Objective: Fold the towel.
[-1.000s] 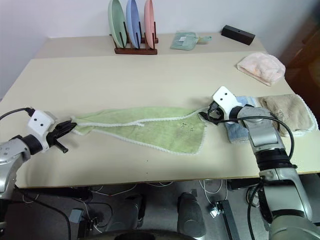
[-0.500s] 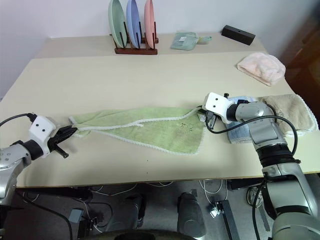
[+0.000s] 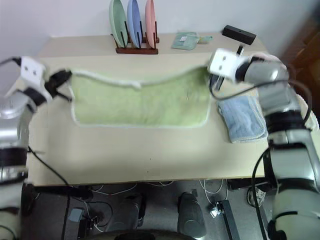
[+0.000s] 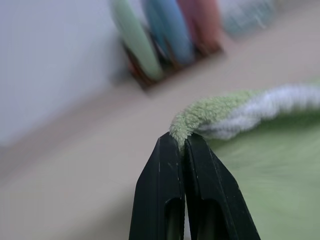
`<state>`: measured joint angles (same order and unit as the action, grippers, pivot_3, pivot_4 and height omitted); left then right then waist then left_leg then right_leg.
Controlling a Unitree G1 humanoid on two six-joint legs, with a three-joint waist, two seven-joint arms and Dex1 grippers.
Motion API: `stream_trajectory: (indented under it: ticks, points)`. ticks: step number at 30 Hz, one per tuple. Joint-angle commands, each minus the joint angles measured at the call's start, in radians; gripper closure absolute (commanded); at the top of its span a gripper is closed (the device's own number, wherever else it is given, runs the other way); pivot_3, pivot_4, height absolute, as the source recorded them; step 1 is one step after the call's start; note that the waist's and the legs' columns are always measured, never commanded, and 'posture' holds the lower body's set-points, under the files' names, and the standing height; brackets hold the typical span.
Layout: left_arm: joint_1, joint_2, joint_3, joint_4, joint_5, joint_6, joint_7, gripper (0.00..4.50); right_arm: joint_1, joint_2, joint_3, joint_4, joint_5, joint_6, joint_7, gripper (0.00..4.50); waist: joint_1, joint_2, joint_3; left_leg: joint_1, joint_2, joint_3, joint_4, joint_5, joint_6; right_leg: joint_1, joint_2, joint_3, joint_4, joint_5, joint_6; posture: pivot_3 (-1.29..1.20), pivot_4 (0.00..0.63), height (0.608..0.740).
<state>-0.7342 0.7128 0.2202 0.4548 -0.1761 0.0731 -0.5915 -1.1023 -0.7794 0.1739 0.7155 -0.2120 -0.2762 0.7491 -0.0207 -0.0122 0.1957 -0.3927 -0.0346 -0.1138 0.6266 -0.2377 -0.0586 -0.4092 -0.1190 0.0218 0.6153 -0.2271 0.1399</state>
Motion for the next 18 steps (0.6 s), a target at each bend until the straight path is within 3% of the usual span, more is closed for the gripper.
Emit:
stream_trajectory:
  ticks: [1, 4, 7, 11, 13, 16, 18]
  points:
    - [-0.237, 0.004, 0.022, 0.267, 0.051, -0.151, 0.124, 4.50, -0.187, -0.002, -0.020, 0.167, -0.063, -0.074, -0.158, 4.47, -0.001, 0.000, 0.001, -0.001, 0.000, 0.000, -0.001, 0.000, 0.000, -0.001, 0.000, 0.000, 0.000, 0.000, 0.000, 0.00, 0.150, 0.740]
    - [-0.325, 0.036, 0.047, 0.392, 0.028, -0.216, 0.101, 4.50, -0.241, 0.004, -0.039, 0.165, -0.026, -0.102, -0.127, 4.47, -0.020, 0.000, 0.000, -0.015, 0.000, 0.000, 0.000, 0.003, -0.005, -0.017, 0.000, 0.000, 0.001, 0.001, 0.002, 0.00, 0.150, 0.740]
    - [-0.321, 0.058, 0.043, 0.427, 0.022, -0.249, 0.062, 4.50, -0.220, 0.003, -0.048, 0.133, 0.007, -0.109, -0.080, 4.47, -0.040, 0.000, 0.000, -0.017, 0.000, 0.001, -0.002, 0.003, -0.005, -0.019, -0.001, 0.000, 0.001, 0.001, 0.002, 0.00, 0.150, 0.740]
    - [0.018, 0.133, 0.091, 0.171, -0.111, -0.113, -0.211, 4.50, 0.114, -0.029, -0.064, -0.250, 0.178, 0.031, 0.155, 4.47, -0.070, -0.001, -0.001, -0.015, 0.000, 0.002, -0.007, 0.003, -0.005, -0.019, -0.001, 0.000, 0.001, 0.000, 0.003, 0.00, 0.150, 0.740]
    - [0.106, 0.148, 0.100, 0.081, -0.136, -0.083, -0.239, 4.50, 0.190, -0.043, -0.076, -0.353, 0.200, 0.093, 0.183, 4.47, -0.074, 0.001, 0.001, -0.015, 0.000, 0.001, -0.006, 0.002, -0.004, -0.020, -0.001, 0.000, 0.005, -0.001, 0.004, 0.00, 0.150, 0.740]
    - [0.440, 0.194, 0.151, -0.164, -0.177, 0.044, -0.322, 4.50, 0.464, -0.101, -0.109, -0.634, 0.317, 0.276, 0.287, 4.47, -0.073, 0.001, 0.005, -0.022, -0.001, 0.001, 0.003, 0.000, 0.000, -0.027, -0.001, 0.001, 0.015, 0.000, 0.003, 0.00, 0.150, 0.740]
    - [0.602, 0.215, 0.183, -0.291, -0.196, 0.115, -0.349, 4.50, 0.601, -0.149, -0.140, -0.775, 0.375, 0.378, 0.328, 4.47, -0.070, 0.001, 0.004, -0.018, 0.000, 0.001, 0.003, 0.000, 0.000, -0.024, -0.001, 0.002, 0.015, -0.001, 0.003, 0.00, 0.150, 0.740]
